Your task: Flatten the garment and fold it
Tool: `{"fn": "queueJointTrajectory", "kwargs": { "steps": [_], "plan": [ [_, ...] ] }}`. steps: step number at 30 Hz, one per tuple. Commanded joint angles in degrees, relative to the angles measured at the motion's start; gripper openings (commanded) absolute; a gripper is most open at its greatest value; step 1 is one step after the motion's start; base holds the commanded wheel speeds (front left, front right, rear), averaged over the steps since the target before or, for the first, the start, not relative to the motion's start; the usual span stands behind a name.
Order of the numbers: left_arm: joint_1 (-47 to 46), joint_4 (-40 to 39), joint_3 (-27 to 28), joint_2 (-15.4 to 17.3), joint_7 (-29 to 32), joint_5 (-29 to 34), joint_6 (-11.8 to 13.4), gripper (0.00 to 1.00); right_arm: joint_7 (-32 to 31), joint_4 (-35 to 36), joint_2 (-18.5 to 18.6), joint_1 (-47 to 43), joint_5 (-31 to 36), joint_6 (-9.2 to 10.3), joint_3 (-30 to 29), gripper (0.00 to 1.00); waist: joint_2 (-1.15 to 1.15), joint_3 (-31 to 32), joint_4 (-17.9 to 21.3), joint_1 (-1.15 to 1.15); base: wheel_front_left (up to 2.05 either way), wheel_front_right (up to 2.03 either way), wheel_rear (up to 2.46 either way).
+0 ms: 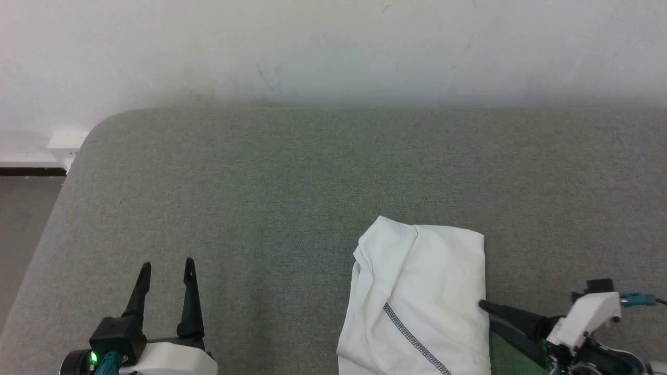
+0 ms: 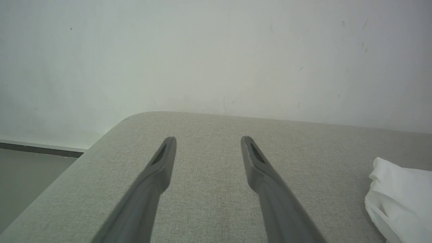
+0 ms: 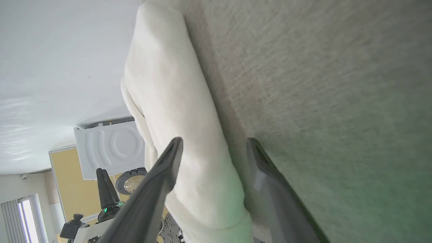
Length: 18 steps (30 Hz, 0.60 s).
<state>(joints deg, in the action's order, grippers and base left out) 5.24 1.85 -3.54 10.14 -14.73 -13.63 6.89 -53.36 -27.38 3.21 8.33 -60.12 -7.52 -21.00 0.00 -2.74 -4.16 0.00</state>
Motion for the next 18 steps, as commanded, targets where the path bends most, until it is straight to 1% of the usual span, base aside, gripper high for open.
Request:
{"fn": "queueJointTrajectory", "kwargs": {
  "steps": [1,2,3,4,5,9,12,14,18],
  "plan": [
    [-0.9,0.4,-0.1,-0.2,-0.2,-0.4,-0.6,1.00,0.9,-1.7,-0.3,1.5,-3.1,0.03,3.4,1.00,0.00,-0.3,-0.8,0.00,0.00,0.00,0.00],
    [-1.0,0.6,-0.1,-0.2,-0.2,-0.4,-0.7,1.00,1.5,-2.6,-0.3,2.0,-4.7,0.03,5.6,1.00,0.00,-0.3,-1.0,0.00,0.00,0.00,0.00],
    [-1.2,0.8,-0.2,-0.3,-0.2,-0.4,-0.9,1.00,2.2,-3.3,-0.3,2.3,-5.6,0.03,7.6,0.94,0.00,-0.3,-1.3,0.00,0.00,0.00,0.00],
    [-1.3,0.9,-0.3,-0.3,-0.3,-0.4,-1.0,1.00,3.1,-3.7,-0.3,2.6,-6.0,0.03,9.4,0.31,0.00,-0.3,-1.5,0.00,0.00,0.00,0.00],
    [-1.4,1.0,-0.4,-0.4,-0.3,-0.3,-1.1,1.00,3.8,-4.0,-0.3,2.7,-6.4,0.03,10.9,0.00,0.00,-0.3,-1.7,0.00,0.00,0.00,0.00],
    [-1.6,1.3,-0.4,-0.6,-0.3,-0.3,-1.4,1.00,6.9,-3.9,-0.3,3.1,-4.2,0.03,14.1,0.00,0.00,-0.1,-2.2,0.00,0.00,0.00,0.00],
    [-1.4,1.4,-0.1,-0.7,-0.3,-0.3,-1.5,1.00,9.4,-1.9,1.3,3.1,0.1,0.03,16.4,0.00,0.00,0.4,-1.9,0.00,0.00,0.00,0.00],
    [-1.2,1.3,0.0,-0.9,-0.3,-0.2,-1.5,1.00,11.0,0.4,3.4,2.9,4.1,0.03,19.2,0.00,0.00,0.7,-1.3,0.00,0.00,0.00,0.00],
    [-0.6,0.9,0.3,-1.1,-0.3,0.0,-1.6,1.00,15.0,5.2,8.8,2.7,14.8,0.03,26.0,0.00,0.00,1.2,1.0,0.00,0.00,0.00,0.00]
  ]
}}
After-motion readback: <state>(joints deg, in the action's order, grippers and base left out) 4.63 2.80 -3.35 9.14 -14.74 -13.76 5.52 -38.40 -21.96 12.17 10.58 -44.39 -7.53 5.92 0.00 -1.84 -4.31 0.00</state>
